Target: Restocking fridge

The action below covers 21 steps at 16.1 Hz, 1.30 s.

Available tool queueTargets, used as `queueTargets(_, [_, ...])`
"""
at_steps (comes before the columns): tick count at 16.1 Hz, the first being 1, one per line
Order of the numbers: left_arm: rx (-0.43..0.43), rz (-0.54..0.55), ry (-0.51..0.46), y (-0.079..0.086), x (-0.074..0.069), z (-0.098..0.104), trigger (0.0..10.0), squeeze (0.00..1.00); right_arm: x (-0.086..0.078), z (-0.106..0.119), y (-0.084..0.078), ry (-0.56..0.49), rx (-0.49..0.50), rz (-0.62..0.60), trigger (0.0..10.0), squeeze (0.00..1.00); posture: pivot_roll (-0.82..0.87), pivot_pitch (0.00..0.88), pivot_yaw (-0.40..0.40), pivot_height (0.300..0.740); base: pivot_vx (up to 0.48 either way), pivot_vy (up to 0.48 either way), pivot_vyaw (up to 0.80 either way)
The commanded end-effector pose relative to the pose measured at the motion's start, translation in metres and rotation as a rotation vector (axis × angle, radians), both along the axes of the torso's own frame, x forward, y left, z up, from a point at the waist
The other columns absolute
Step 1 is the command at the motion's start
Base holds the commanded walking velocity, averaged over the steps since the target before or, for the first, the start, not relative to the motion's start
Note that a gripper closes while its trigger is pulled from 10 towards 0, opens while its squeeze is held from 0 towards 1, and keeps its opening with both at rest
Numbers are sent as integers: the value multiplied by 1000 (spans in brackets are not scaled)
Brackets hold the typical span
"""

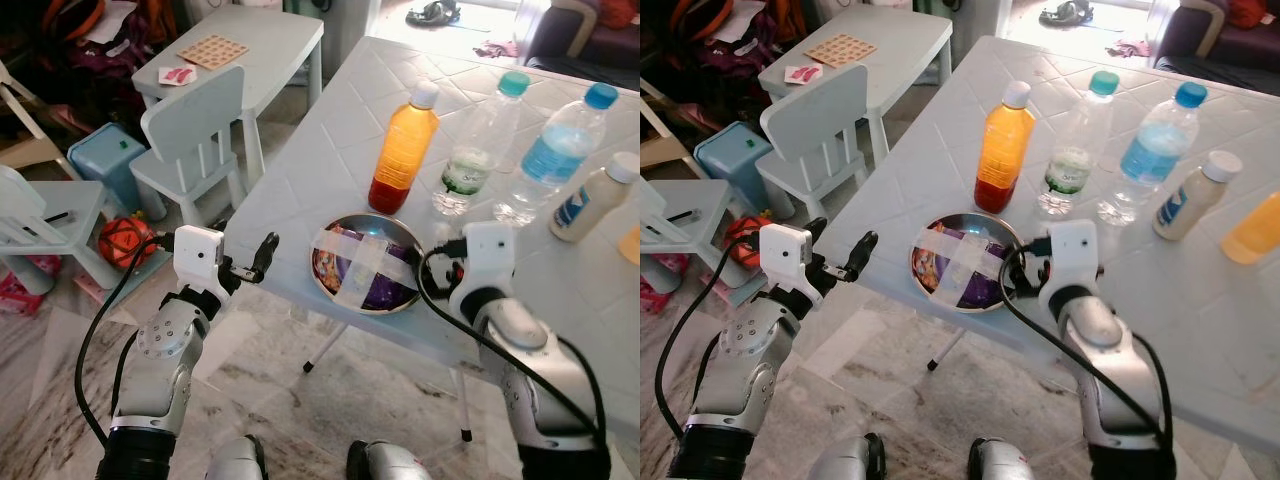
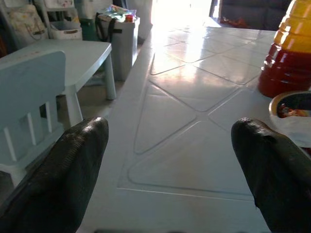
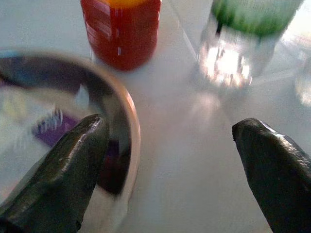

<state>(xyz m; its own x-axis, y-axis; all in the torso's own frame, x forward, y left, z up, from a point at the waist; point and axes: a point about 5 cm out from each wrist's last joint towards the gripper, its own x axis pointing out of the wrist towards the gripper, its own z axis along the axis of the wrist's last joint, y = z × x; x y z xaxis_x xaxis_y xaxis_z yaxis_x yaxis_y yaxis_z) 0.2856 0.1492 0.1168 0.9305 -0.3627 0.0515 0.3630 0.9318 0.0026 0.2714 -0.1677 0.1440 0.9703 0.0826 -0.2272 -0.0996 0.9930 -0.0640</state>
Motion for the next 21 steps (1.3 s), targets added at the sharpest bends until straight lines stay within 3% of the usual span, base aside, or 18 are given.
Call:
queueTargets(1, [17,1,6,3,-2,0,10000,0,4,5,-7,-36,-26,-6,10000,0,-5,134,-11,740,0,0,0])
queueTargets(4, [20,-8,8,1,-3,-1,10000,0,18,9,-21,-59,-64,-6,10000,0,-5,135,-11,740,0,0,0])
queueTargets(9, [18,-33,11,-6,-4,-1,10000,0,44,11,-34,-94,-38,171,10000,0,2,138,-8,740,0,0,0])
queueTargets(15, [19,-41,13,-6,-5,-1,10000,0,45,9,-23,-109,-33,415,10000,0,14,147,-6,740,0,0,0])
queueTargets(18, [21,-44,16,-7,-6,-2,10000,0,46,1,-26,-76,-57,399,10000,0,15,149,-5,740,0,0,0])
queueTargets(19, [21,-46,16,-7,-6,-1,10000,0,49,-4,-32,-55,-83,360,7176,0,14,150,-5,740,0,0,0])
queueTargets(20, [21,-48,17,-7,-6,-1,10000,0,50,-6,-36,-43,-102,332,1961,0,15,150,-5,740,0,0,0])
queueTargets(21, [21,-50,18,-7,-7,-2,10000,0,50,-7,-36,-39,-101,327,0,0,13,150,-4,740,0,0,0])
